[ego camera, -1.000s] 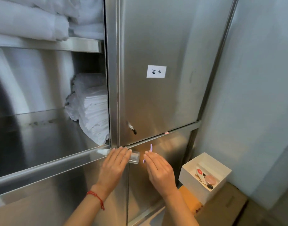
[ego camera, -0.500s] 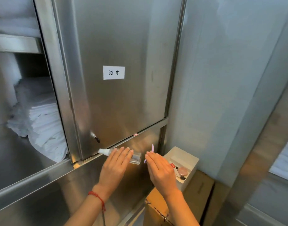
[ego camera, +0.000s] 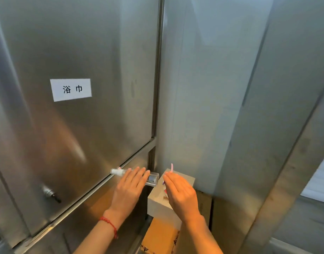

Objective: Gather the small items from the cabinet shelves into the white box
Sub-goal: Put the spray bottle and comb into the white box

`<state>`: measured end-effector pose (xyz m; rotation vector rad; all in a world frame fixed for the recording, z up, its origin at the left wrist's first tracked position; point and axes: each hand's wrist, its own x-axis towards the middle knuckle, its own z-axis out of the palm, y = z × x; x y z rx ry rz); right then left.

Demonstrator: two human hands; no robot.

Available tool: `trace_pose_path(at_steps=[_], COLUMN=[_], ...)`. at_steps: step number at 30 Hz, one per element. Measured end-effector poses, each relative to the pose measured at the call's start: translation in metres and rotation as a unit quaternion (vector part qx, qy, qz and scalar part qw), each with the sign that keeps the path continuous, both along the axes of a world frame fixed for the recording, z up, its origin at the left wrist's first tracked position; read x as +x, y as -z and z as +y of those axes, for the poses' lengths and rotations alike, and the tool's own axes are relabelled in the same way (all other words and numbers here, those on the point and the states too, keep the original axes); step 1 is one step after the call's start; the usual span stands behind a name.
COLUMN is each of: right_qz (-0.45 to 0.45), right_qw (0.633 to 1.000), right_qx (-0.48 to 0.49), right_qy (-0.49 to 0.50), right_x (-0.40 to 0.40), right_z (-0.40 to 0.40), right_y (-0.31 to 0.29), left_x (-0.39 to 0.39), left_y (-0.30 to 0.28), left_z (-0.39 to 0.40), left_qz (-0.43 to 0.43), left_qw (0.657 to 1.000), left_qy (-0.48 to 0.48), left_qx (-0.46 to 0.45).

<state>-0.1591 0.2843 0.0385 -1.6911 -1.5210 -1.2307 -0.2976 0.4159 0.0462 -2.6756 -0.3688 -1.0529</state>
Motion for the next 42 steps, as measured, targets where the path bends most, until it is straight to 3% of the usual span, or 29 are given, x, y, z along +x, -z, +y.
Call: trace_pose_path(at_steps=[17,26,42], right_qz=[-0.013,-0.022,0.063], right_qw=[0.995,0.994,0.991], right_qx=[0.021,0.019,0.001], right_qy=[0.099,0.108,0.119], right_x=[0.063,0.116,0.177], right_z=[0.029,0.046,0.063], right_y=[0.022,0.027,0.052], left_x=[0.102,0.156,0.226], left_y=[0.027,0.037,0.054], left_z=[0.059,0.074,0.09], left_qz=[-0.024,0.011,0.039], left_qw=[0.991,0.991,0.99], left_qy=[0.128,0.131,0.124], left_qx=[-0.001,-0.03,-0.048])
